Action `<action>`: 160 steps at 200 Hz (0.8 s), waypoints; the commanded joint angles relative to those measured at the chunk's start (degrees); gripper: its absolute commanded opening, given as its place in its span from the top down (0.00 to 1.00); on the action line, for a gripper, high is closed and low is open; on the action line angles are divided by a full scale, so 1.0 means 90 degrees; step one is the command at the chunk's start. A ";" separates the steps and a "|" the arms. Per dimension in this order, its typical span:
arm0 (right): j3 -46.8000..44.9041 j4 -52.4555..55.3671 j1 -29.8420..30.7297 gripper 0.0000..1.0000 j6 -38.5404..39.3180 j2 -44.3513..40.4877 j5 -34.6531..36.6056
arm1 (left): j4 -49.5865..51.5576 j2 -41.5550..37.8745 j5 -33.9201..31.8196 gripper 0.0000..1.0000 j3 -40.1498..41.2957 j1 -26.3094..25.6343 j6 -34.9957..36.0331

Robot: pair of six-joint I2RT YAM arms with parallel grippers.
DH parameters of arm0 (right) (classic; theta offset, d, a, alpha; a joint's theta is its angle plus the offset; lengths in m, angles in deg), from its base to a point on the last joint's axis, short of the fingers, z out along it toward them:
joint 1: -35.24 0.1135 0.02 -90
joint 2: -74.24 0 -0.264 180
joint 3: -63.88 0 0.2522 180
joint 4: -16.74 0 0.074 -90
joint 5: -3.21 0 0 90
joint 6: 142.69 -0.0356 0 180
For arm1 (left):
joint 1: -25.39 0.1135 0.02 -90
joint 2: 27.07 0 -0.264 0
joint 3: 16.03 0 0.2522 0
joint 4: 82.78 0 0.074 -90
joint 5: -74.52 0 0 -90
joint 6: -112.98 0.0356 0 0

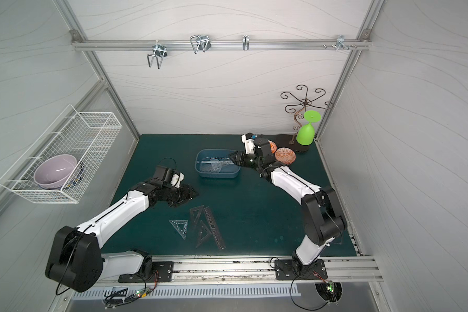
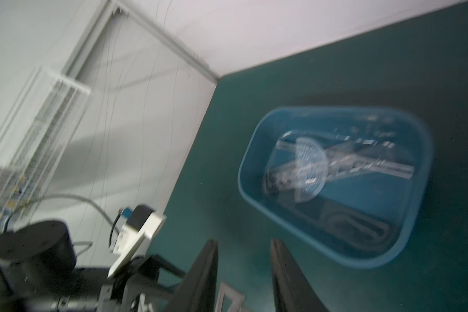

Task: Put the scattered rulers into the storage box
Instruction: Place the ruler in the storage box, then pick up the ruler from the center of the board.

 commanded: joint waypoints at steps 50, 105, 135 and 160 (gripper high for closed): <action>-0.2016 0.1279 0.1238 0.69 0.1034 -0.0904 -0.0791 | -0.0978 0.0376 0.0106 0.37 0.0691 -0.1264 -0.0836; -0.1544 0.2771 0.3198 0.56 0.1614 -0.0928 0.2642 | -0.0124 -0.0354 -0.0633 0.48 0.0514 -0.0749 -0.0646; -0.0685 0.3151 0.3802 0.55 0.1806 0.0092 0.3414 | 0.0037 -0.0862 -0.0421 0.50 0.0690 0.0139 -0.0464; -0.0130 0.3329 0.3901 0.55 0.1967 0.0801 0.3373 | 0.0117 -0.1003 -0.0387 0.50 0.0708 0.0424 -0.0316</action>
